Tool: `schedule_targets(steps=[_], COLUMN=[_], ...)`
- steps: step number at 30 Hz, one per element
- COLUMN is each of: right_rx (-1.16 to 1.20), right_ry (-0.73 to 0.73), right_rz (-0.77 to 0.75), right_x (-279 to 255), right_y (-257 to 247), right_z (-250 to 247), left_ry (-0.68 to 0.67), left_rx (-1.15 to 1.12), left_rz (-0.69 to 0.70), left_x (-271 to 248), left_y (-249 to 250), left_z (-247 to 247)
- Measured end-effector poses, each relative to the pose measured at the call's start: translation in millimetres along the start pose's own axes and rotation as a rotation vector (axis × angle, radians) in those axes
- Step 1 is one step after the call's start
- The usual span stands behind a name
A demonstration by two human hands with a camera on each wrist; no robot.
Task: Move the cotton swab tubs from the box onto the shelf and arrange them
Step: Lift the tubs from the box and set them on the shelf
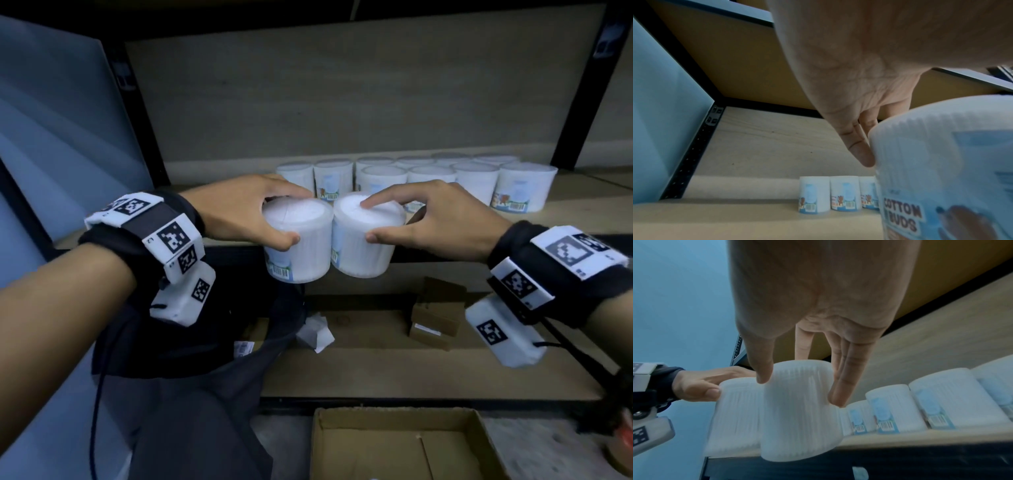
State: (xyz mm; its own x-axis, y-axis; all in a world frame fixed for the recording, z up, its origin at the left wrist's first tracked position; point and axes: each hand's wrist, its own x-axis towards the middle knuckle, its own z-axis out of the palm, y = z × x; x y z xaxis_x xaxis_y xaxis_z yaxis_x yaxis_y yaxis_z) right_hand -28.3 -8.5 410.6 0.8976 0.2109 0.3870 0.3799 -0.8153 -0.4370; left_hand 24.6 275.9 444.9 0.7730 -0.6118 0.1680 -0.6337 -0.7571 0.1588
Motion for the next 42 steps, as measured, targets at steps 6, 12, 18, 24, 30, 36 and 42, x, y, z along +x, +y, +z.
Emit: schedule_targets(steps=[6, 12, 18, 24, 30, 36, 42], right_rx=[0.0, 0.021, 0.001, 0.016, 0.01, -0.035, -0.038], right_ry=[0.023, 0.055, 0.06, 0.058, 0.046, 0.015, 0.003], right_rz=[-0.012, -0.021, -0.036, -0.016, -0.013, 0.026, 0.036], right_x=[23.4, 42.6, 59.3, 74.5, 83.9, 90.1, 95.3], right_y=[-7.4, -10.8, -8.3, -3.1, 2.5, 10.6, 18.3], right_z=[-6.1, -3.5, 1.6, 10.6, 17.9, 24.3, 32.6], left_ry=[0.011, 0.0, -0.028, -0.031, -0.037, -0.069, -0.087], left_rx=[-0.032, -0.02, -0.001, -0.029, -0.053, -0.092, -0.126], left_rz=[-0.045, -0.081, -0.1, -0.109, -0.12, -0.128, -0.126], left_x=[9.0, 20.5, 37.1, 52.0, 61.8, 71.0, 77.3], left_y=[-10.4, -21.0, -37.5, -51.2, -59.7, -68.8, -75.9], left_z=[-16.9, -25.0, -24.3, -21.9, -15.1, -5.5, 4.0])
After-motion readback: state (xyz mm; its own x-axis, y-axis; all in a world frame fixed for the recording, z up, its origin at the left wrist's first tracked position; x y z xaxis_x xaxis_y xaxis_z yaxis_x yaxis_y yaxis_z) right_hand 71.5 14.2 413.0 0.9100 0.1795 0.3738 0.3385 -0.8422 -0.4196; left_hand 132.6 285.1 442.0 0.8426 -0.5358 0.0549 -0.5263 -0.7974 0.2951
